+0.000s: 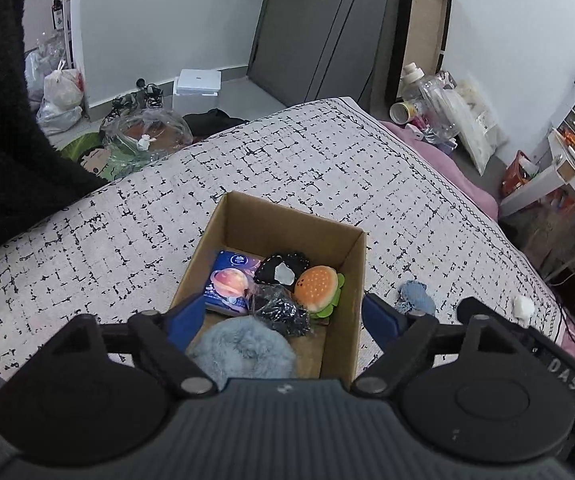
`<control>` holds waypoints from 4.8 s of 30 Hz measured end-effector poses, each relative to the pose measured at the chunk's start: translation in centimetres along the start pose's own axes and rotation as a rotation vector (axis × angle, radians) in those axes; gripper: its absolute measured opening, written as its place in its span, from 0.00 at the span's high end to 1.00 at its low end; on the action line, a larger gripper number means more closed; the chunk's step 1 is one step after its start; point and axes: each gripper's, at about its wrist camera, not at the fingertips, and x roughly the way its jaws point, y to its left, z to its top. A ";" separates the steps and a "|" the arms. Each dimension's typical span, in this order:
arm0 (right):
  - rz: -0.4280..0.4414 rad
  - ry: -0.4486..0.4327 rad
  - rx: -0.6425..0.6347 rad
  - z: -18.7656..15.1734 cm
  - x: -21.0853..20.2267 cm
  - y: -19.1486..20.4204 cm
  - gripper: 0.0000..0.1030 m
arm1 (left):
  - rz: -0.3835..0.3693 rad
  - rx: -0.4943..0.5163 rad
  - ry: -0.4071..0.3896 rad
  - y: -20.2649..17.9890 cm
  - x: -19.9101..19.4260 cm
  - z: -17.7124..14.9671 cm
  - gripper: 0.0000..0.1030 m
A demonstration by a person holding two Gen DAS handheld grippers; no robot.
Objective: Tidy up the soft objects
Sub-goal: 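Carry the bag into the box with the left tool while the right tool carries the burger there, open both, then move the left tool to the blue denim heart plush while the right tool approaches the white paper ball, then grasp the denim heart plush with the left tool while the right tool grasps the white paper ball, then carry the denim plush into the box with the left tool while the right tool drops the paper ball there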
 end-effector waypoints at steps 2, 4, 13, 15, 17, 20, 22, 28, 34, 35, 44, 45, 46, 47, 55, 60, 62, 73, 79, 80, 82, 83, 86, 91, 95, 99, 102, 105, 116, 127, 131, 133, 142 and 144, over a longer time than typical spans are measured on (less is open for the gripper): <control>-0.006 -0.004 0.008 0.3 -0.4 -0.9 0.19 | -0.005 0.009 0.001 -0.5 0.0 -0.1 0.14; -0.017 -0.007 0.018 0.7 -0.7 -1.9 0.17 | -0.005 0.022 0.000 -1.2 0.1 -0.2 0.14; -0.079 -0.038 0.089 1.8 -1.6 -6.8 0.11 | -0.032 0.077 -0.002 -4.7 0.7 -0.7 0.05; -0.097 -0.056 0.101 1.9 -1.8 -7.8 0.08 | -0.044 0.081 0.004 -5.4 1.1 -0.8 0.05; -0.118 -0.064 0.115 2.0 -1.8 -8.7 0.08 | -0.044 0.095 0.005 -6.2 1.5 -0.9 0.05; -0.147 -0.075 0.147 2.0 -1.8 -10.1 0.08 | -0.061 0.111 0.013 -7.4 2.3 -1.1 0.02; -0.152 -0.083 0.171 2.1 -1.9 -10.9 0.07 | -0.071 0.118 0.019 -8.1 2.8 -1.3 0.00; -0.198 -0.105 0.228 2.4 -1.6 -12.8 0.05 | -0.083 0.133 0.030 -9.9 4.5 -1.6 0.00; -0.292 -0.110 0.254 2.6 -0.9 -14.4 0.03 | -0.077 0.153 0.062 -11.7 7.0 -1.6 0.00; -0.319 -0.110 0.245 2.6 -0.8 -14.5 0.03 | -0.075 0.159 0.066 -12.0 7.4 -1.6 0.00; -0.429 -0.061 0.210 3.3 2.3 -15.9 0.00 | -0.050 0.179 0.130 -14.5 11.6 -2.1 0.01; -0.437 -0.058 0.206 3.4 2.7 -16.1 0.00 | -0.047 0.185 0.138 -14.8 12.2 -2.2 0.01; -0.443 -0.053 0.207 3.5 2.9 -16.3 0.00 | -0.044 0.194 0.142 -15.2 12.6 -2.3 0.01; -0.446 -0.049 0.210 3.6 3.2 -16.5 0.00 | -0.039 0.204 0.144 -15.5 13.1 -2.4 0.01; -0.458 -0.034 0.232 3.7 4.6 -18.5 0.00 | -0.027 0.257 0.137 -17.3 15.7 -2.8 0.01; -0.474 -0.027 0.242 3.8 5.4 -19.5 0.00 | -0.038 0.276 0.136 -18.1 17.5 -2.9 0.01; -0.479 -0.026 0.244 3.8 5.8 -19.9 0.00 | -0.037 0.282 0.142 -18.3 18.3 -3.0 0.01; -0.633 -0.095 0.168 4.2 8.1 -21.4 0.02 | -0.026 0.259 0.165 -18.3 22.2 -3.4 0.22; -0.673 -0.095 0.127 4.4 9.4 -21.7 0.09 | -0.034 0.269 0.151 -18.2 22.4 -3.6 0.54; -0.682 -0.097 0.109 4.5 9.7 -21.6 0.09 | -0.037 0.265 0.148 -18.2 22.4 -3.6 0.57; -0.698 -0.102 0.079 4.7 10.1 -21.5 0.10 | -0.041 0.259 0.144 -18.3 22.4 -3.5 0.59; -0.704 -0.101 0.071 4.9 10.4 -21.6 0.12 | -0.044 0.255 0.142 -18.3 22.3 -3.5 0.59; -0.709 -0.094 0.066 5.4 11.0 -22.0 0.16 | -0.060 0.238 0.138 -18.4 22.1 -3.4 0.60; -0.738 -0.100 0.036 5.9 11.7 -22.1 0.16 | -0.075 0.231 0.122 -18.6 20.9 -3.5 0.60; -0.763 -0.090 0.030 6.5 12.4 -22.7 0.19 | -0.081 0.213 0.113 -18.5 19.7 -3.2 0.60; -0.728 -0.054 0.023 6.4 12.3 -23.0 0.54 | -0.092 0.206 0.097 -18.3 18.2 -2.7 0.60; -0.711 -0.090 0.015 6.2 10.7 -22.3 0.54 | -0.099 0.205 0.085 -17.9 16.9 -2.5 0.60; -0.688 -0.125 -0.004 6.1 8.9 -21.0 0.54 | -0.102 0.208 0.071 -17.4 15.5 -2.3 0.60; -0.540 -0.205 0.047 6.0 2.4 -17.5 0.54 | -0.135 0.194 0.022 -14.4 10.5 -1.7 0.60; -0.426 -0.242 -0.053 5.9 -0.1 -10.9 0.54 | -0.155 0.181 -0.045 -9.4 4.6 0.1 0.60; -0.383 -0.254 -0.091 5.5 -0.8 -8.4 0.54 | -0.152 0.176 -0.062 -7.7 2.9 0.0 0.60; -0.361 -0.251 -0.118 5.3 -1.0 -7.2 0.54 | -0.153 0.169 -0.068 -6.9 2.2 0.0 0.60; -0.311 -0.206 -0.258 3.9 -1.3 -1.9 0.54 | -0.159 0.141 -0.081 -4.0 -0.3 0.1 0.60; -0.292 -0.202 -0.270 3.5 -1.4 -1.0 0.54 | -0.158 0.139 -0.086 -3.7 -0.7 0.1 0.60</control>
